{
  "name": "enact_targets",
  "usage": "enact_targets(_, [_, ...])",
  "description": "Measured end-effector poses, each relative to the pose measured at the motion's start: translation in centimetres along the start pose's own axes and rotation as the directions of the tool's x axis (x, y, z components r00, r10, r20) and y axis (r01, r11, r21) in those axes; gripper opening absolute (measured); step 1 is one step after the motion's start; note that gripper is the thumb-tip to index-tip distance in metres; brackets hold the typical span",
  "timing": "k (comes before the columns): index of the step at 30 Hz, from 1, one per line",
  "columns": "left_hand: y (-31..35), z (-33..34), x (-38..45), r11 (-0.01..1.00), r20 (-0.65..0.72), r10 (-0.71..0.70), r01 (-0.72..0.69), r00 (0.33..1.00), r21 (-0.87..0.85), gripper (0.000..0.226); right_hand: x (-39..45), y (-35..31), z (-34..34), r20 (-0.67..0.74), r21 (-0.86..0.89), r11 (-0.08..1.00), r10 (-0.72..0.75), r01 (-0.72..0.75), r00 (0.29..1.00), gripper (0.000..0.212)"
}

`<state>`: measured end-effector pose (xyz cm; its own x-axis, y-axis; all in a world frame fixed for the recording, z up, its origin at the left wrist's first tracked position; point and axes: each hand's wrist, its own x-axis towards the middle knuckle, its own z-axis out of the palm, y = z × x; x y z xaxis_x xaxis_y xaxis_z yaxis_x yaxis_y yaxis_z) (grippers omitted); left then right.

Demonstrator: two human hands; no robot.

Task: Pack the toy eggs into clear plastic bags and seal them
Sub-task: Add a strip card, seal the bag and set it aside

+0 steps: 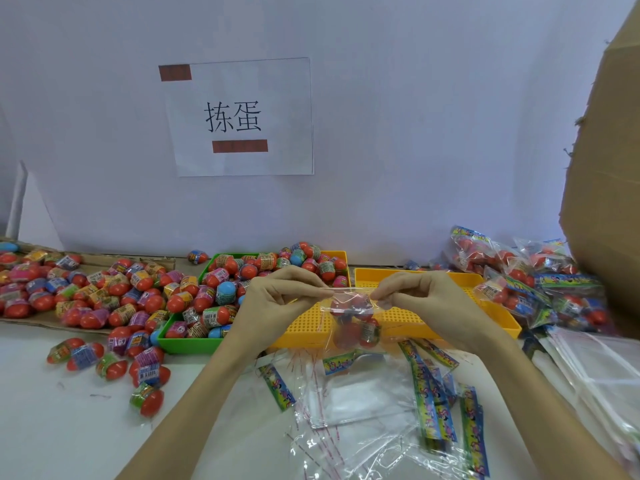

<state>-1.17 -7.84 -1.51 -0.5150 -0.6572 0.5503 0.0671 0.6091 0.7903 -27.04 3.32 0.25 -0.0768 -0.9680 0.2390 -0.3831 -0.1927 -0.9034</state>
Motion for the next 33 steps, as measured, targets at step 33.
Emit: enact_targets(33, [1.5, 2.1, 0.0, 0.733, 0.102, -0.440, 0.422, 0.892, -0.534, 0.047, 0.7, -0.7, 2.6, -0.068, 0.226, 0.970, -0.074, 0.087, 0.995, 0.032])
